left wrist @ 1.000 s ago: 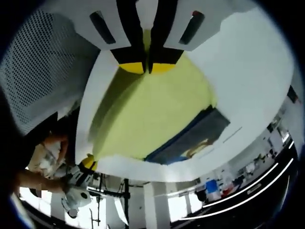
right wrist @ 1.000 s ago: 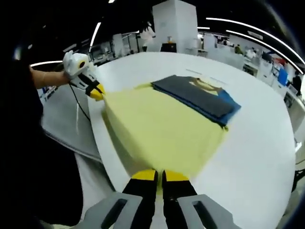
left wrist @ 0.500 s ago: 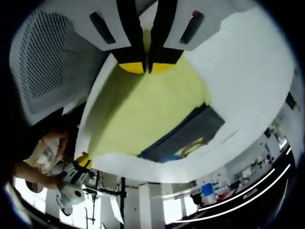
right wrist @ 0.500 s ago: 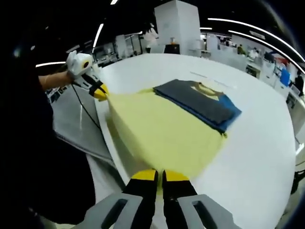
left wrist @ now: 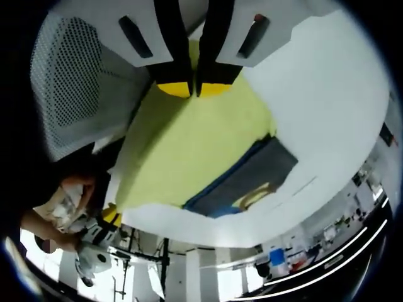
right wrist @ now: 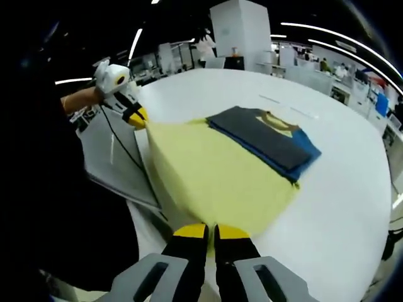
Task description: Fold the garment on the visible template until the final outline fits inside the template.
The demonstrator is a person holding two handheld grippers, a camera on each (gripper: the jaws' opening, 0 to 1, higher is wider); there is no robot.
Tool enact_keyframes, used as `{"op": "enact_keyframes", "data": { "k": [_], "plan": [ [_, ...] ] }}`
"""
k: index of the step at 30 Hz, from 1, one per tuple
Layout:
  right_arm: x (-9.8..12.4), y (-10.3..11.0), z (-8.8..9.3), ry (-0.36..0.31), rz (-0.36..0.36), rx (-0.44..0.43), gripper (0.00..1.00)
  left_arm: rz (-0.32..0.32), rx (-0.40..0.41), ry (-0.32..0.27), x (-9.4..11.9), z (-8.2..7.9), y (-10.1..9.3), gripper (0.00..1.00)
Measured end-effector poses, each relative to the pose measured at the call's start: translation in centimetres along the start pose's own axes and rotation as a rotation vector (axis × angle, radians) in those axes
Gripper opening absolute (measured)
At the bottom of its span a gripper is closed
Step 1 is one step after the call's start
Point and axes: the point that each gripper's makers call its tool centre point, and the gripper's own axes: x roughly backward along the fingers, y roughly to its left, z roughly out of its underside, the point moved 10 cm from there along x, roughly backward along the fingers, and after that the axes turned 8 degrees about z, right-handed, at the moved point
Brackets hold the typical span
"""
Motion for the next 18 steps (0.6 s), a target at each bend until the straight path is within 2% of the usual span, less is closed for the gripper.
{"op": "enact_keyframes", "data": {
  "k": [10, 18],
  "plan": [
    [0.7, 0.7, -1.0, 0.023, -0.047, 0.049, 0.0, 0.043, -0.029, 0.039, 0.6, -0.4, -0.1, 0.0],
    [0.6, 0.1, -2.0, 0.018, -0.013, 0.072, 0.0, 0.02, -0.069, 0.05, 0.6, -0.9, 0.6, 0.0]
  ]
}}
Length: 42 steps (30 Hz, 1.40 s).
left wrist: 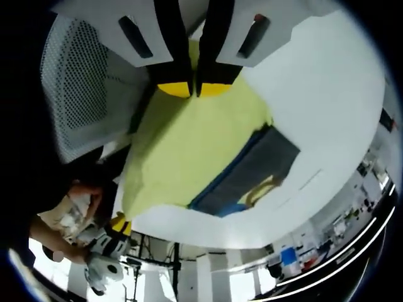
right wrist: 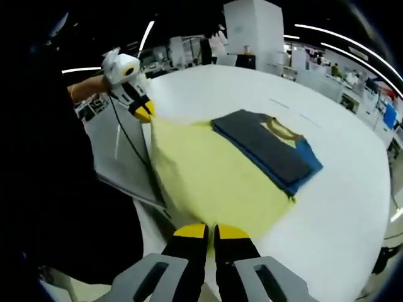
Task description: Fold the garment on the visible template until the final outline fits inside the template.
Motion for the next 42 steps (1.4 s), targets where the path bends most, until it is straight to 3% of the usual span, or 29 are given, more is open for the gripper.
{"op": "enact_keyframes", "data": {
  "k": [15, 32, 36, 42],
  "plan": [
    [-0.5, -2.0, -2.2, -0.042, 0.118, 0.024, 0.0, -0.076, -0.019, -0.04, 0.1, -1.9, 2.0, 0.0],
    [-1.0, -5.2, -5.0, -0.042, 0.232, 0.049, 0.0, -0.173, -0.048, -0.102, 0.1, -5.3, 5.3, 0.0],
    [-1.2, -6.4, -5.8, -0.052, 0.263, 0.066, 0.0, -0.22, -0.06, -0.113, 0.1, -6.2, 6.1, 0.0],
    [-1.4, -7.6, -6.8, -0.074, 0.308, 0.101, 0.0, -0.26, -0.013, -0.15, 0.1, -7.0, 7.4, 0.0]
  ]
}}
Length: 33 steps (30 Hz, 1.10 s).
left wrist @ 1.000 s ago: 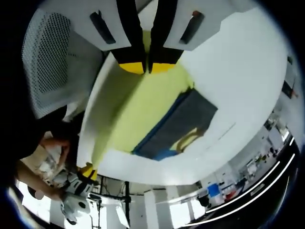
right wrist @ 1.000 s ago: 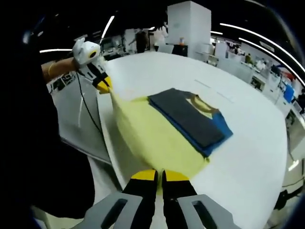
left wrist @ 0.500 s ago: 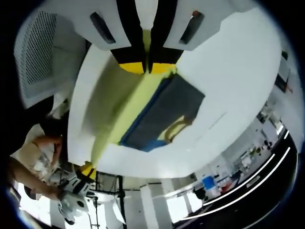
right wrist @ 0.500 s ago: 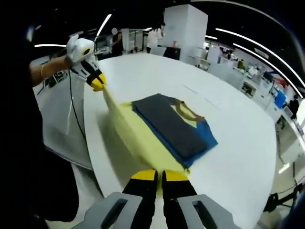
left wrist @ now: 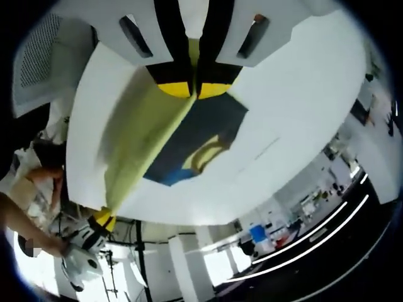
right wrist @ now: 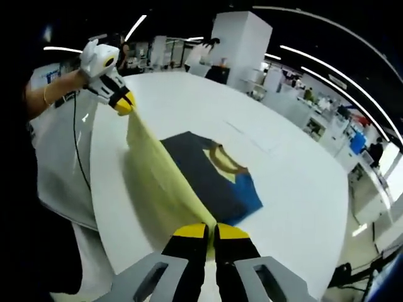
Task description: Fold the garment on the visible template until the final outline fits inside the template.
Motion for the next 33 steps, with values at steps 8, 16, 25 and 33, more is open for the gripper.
{"op": "enact_keyframes", "data": {
  "k": [8, 16, 25, 33],
  "plan": [
    [-0.9, -1.5, -1.3, -0.029, 0.041, 0.015, 0.0, -0.047, 0.004, -0.033, -0.3, -1.1, 1.7, 0.0],
    [-2.0, -2.7, -2.5, -0.043, 0.094, 0.03, 0.0, -0.089, -0.018, -0.037, -1.2, -2.3, 3.0, 0.0],
    [-3.3, -4.1, -3.3, -0.074, 0.156, 0.022, 0.0, -0.145, -0.003, -0.065, -2.1, -3.3, 4.4, 0.0],
    [-4.8, -5.2, -3.9, -0.105, 0.196, -0.015, 0.0, -0.17, 0.04, -0.101, -3.1, -3.8, 6.0, 0.0]
  ]
}}
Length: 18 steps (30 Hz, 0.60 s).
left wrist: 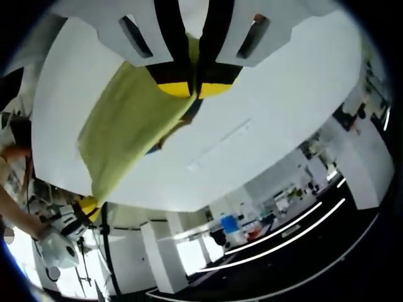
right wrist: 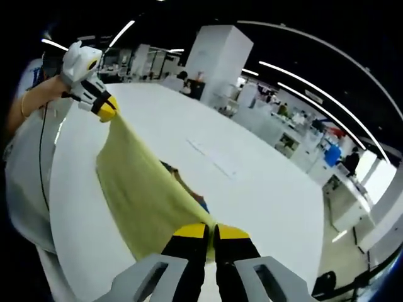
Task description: Fold the garment on the visible template until the final outline fits inside the template.
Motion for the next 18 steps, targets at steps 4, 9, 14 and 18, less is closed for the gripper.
{"op": "enact_keyframes", "data": {
  "k": [4, 9, 14, 18],
  "plan": [
    [-1.4, -0.4, 0.3, 0.019, 0.018, -0.006, 0.0, 0.001, 0.017, -0.019, -1.0, -0.2, 0.7, 0.0],
    [-2.9, -0.7, 0.6, 0.036, 0.031, -0.023, 0.0, 0.001, 0.025, -0.019, -2.7, -0.1, 1.5, 0.0],
    [-4.5, -0.9, 1.2, 0.061, 0.03, -0.058, 0.0, 0.014, 0.046, -0.017, -4.4, 0.3, 2.4, 0.0],
    [-5.9, -0.9, 1.7, 0.091, 0.025, -0.062, 0.0, 0.031, 0.051, 0.009, -5.9, 0.6, 2.9, 0.0]
  ]
}}
